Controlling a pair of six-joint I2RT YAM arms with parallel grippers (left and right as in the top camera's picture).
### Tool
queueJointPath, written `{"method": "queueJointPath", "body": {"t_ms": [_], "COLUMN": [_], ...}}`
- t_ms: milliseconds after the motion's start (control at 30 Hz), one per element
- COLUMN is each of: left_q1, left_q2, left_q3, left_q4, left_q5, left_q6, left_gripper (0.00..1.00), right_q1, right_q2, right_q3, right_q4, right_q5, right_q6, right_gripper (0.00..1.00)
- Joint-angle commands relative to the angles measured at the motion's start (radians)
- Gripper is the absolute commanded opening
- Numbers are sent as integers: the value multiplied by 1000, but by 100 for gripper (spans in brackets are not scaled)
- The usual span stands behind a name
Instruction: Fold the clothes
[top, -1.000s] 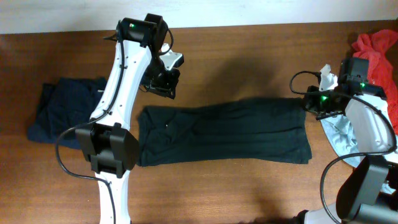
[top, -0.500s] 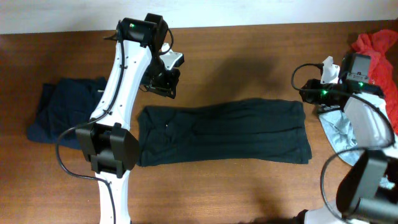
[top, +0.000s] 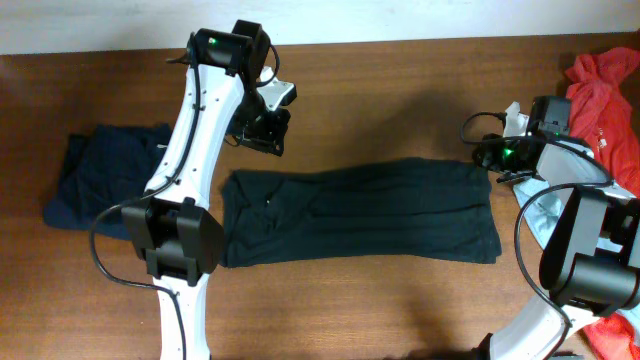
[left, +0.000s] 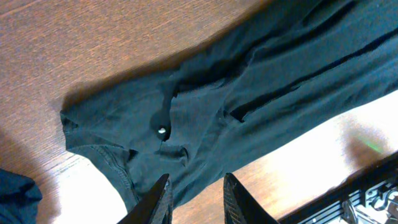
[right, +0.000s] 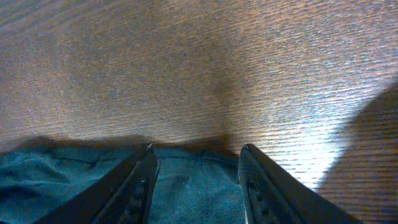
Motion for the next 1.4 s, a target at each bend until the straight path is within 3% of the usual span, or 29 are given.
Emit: {"method": "queueJointPath", "body": {"t_ms": [0,267,567,667,1100,1367], "left_q1": [7,7,7,7,7,7], "left_q2": [-34,-34,-34,-34,-34,-34], "left_q3": [18,18,18,18,18,18], "left_q4": [2,1,2,2,2,1], "left_q5": [-7,-7,-7,-7,-7,-7], "left_q6": [13,13,13,13,13,13], "left_gripper": [28,28,28,28,28,28], "right_q1": [-6,-6,-6,-6,-5,-3], "right_q2": [28,85,69,53,28,28], "right_q3": [4,4,19,53,228,282], "right_q4": [-7,-14,-47,-87,-265,-245], "right_q5": [12,12,12,11,-153,-156], "right_q6": [-4,-16,-15,-15,-102,-105], "right_gripper": [47,45,9,4,4,4]}}
